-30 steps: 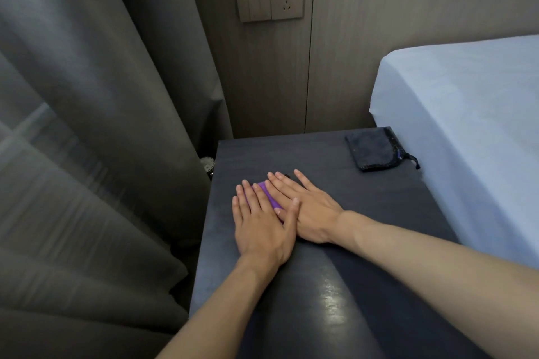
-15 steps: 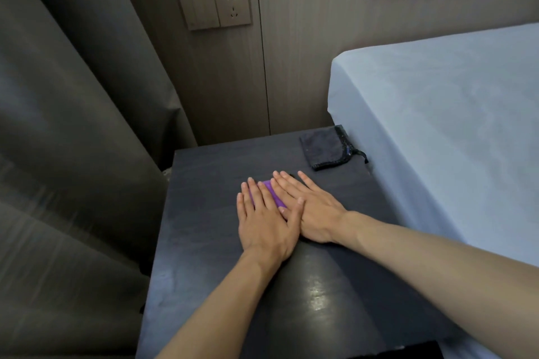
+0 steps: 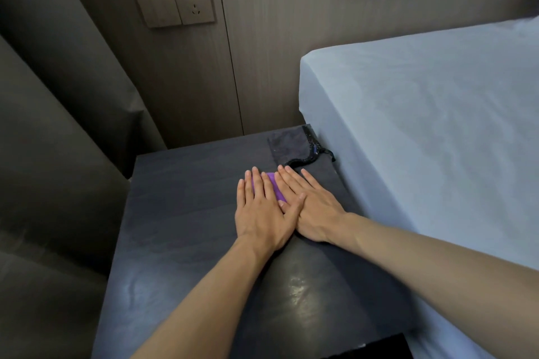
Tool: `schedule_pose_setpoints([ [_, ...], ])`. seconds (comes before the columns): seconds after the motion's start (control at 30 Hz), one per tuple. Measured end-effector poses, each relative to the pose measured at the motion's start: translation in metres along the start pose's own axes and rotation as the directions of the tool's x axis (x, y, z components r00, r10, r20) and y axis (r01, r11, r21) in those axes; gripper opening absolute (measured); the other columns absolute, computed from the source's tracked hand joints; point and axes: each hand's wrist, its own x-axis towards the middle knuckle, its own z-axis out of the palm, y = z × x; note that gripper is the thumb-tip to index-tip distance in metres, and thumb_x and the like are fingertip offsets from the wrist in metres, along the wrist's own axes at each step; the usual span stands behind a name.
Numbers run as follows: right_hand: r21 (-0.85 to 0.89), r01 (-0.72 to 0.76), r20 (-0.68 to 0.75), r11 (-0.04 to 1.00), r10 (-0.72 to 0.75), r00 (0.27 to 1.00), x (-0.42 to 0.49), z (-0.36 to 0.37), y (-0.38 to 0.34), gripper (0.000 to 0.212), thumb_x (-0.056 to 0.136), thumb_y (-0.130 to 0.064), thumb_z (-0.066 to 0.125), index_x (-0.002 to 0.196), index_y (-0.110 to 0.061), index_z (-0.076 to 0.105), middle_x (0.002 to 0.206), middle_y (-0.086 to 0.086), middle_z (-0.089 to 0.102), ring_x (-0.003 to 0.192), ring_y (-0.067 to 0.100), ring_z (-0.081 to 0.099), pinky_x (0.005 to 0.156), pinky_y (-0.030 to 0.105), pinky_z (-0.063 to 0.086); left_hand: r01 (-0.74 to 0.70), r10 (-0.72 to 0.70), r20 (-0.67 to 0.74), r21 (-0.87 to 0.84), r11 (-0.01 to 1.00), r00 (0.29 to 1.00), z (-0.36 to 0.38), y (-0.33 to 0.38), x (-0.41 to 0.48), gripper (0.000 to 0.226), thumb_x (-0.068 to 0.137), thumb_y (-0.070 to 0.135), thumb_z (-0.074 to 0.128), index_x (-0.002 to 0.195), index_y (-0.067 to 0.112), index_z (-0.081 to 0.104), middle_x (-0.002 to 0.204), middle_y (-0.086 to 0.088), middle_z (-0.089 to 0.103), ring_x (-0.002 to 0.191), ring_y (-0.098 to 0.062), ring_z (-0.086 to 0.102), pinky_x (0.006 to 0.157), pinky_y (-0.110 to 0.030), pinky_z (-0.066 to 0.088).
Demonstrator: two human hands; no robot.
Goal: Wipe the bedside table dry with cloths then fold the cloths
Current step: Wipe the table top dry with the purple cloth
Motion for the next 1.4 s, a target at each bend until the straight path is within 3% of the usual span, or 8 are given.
schedule_pose_setpoints([
  [0.3,0.048,-0.09,-0.013,0.995,0.091,0.996,-0.012,0.0,0.009,0.086,0.082,-0.05,-0.02,0.159,-0.012,-0.013,0.169,0.003,-0.017,0.154,0.013,-0.02,0.125,0.034,-0.012,-0.075,0.076,-0.019,0.056,0.996,0.997,-0.001,0.014,0.003,0.112,0.072,0.079,-0.025,0.157,0.007,-0.006,0.166,-0.013,-0.014,0.152,-0.023,-0.02,0.122,-0.042,-0.013],
  [0.7,0.036,-0.262,-0.029,0.964,0.263,0.964,-0.022,0.005,0.018,0.089,0.079,-0.052,-0.024,0.157,-0.011,-0.016,0.169,0.005,-0.018,0.154,0.015,-0.02,0.124,0.037,-0.015,-0.281,0.289,-0.019,0.182,0.942,0.957,0.003,0.025,0.015,0.083,0.089,0.07,-0.013,0.158,0.024,-0.005,0.167,0.003,-0.009,0.151,-0.021,-0.022,0.12,-0.047,-0.015],
  [0.9,-0.04,-0.305,-0.014,0.952,0.304,0.952,-0.03,0.002,0.043,0.087,0.083,-0.051,-0.022,0.159,-0.012,-0.012,0.169,0.004,-0.014,0.154,0.016,-0.017,0.125,0.04,-0.012,-0.288,0.303,-0.032,0.229,0.93,0.953,0.005,0.052,0.025,0.093,0.087,0.07,-0.015,0.16,0.019,0.011,0.166,-0.019,0.008,0.154,-0.033,-0.01,0.121,-0.048,-0.013],
  [1.0,-0.042,-0.335,0.008,0.941,0.336,0.942,-0.036,0.001,0.045,0.071,0.098,-0.049,-0.008,0.159,-0.012,-0.014,0.169,0.004,-0.015,0.155,0.016,-0.017,0.124,0.04,-0.013,-0.275,0.288,-0.022,0.242,0.931,0.957,0.005,0.058,0.022,0.096,0.083,0.069,-0.022,0.159,0.021,0.012,0.161,-0.031,0.013,0.152,-0.042,-0.004,0.121,-0.05,-0.013],
  [1.1,-0.067,-0.354,-0.007,0.933,0.354,0.935,-0.038,0.0,0.041,0.077,0.091,-0.048,-0.017,0.158,-0.012,-0.015,0.17,0.006,-0.013,0.155,0.017,-0.016,0.123,0.04,-0.015,-0.246,0.262,-0.016,0.297,0.923,0.965,0.0,0.058,0.02,0.093,0.086,0.07,-0.018,0.159,0.022,0.015,0.158,-0.037,0.016,0.15,-0.049,-0.002,0.12,-0.054,-0.012],
  [1.17,-0.059,-0.363,0.0,0.93,0.363,0.932,-0.039,-0.001,0.039,0.068,0.1,-0.046,-0.006,0.158,-0.011,-0.015,0.169,0.007,-0.014,0.155,0.018,-0.017,0.124,0.04,-0.015,-0.224,0.241,-0.015,0.317,0.922,0.97,0.0,0.057,0.019,0.086,0.089,0.071,-0.011,0.159,0.026,0.01,0.157,-0.04,0.01,0.149,-0.051,-0.007,0.119,-0.057,-0.012],
  [1.27,-0.041,-0.397,0.02,0.917,0.398,0.917,-0.043,-0.004,0.032,0.064,0.107,-0.041,0.009,0.157,-0.011,-0.017,0.168,0.008,-0.018,0.154,0.019,-0.02,0.124,0.04,-0.014,-0.306,0.337,-0.051,0.313,0.899,0.94,0.002,0.054,0.019,0.08,0.091,0.068,-0.011,0.157,0.024,0.001,0.163,-0.029,-0.011,0.15,-0.041,-0.019,0.119,-0.054,-0.012],
  [1.4,-0.041,-0.484,0.077,0.874,0.485,0.871,-0.049,-0.007,0.014,0.066,0.106,-0.036,0.011,0.155,-0.007,-0.021,0.166,0.01,-0.023,0.153,0.022,-0.024,0.124,0.042,-0.015,-0.521,0.545,0.021,0.327,0.789,0.838,0.005,0.042,0.022,0.076,0.097,0.059,-0.01,0.159,0.016,-0.003,0.167,-0.004,-0.012,0.151,-0.02,-0.021,0.122,-0.044,-0.012],
])
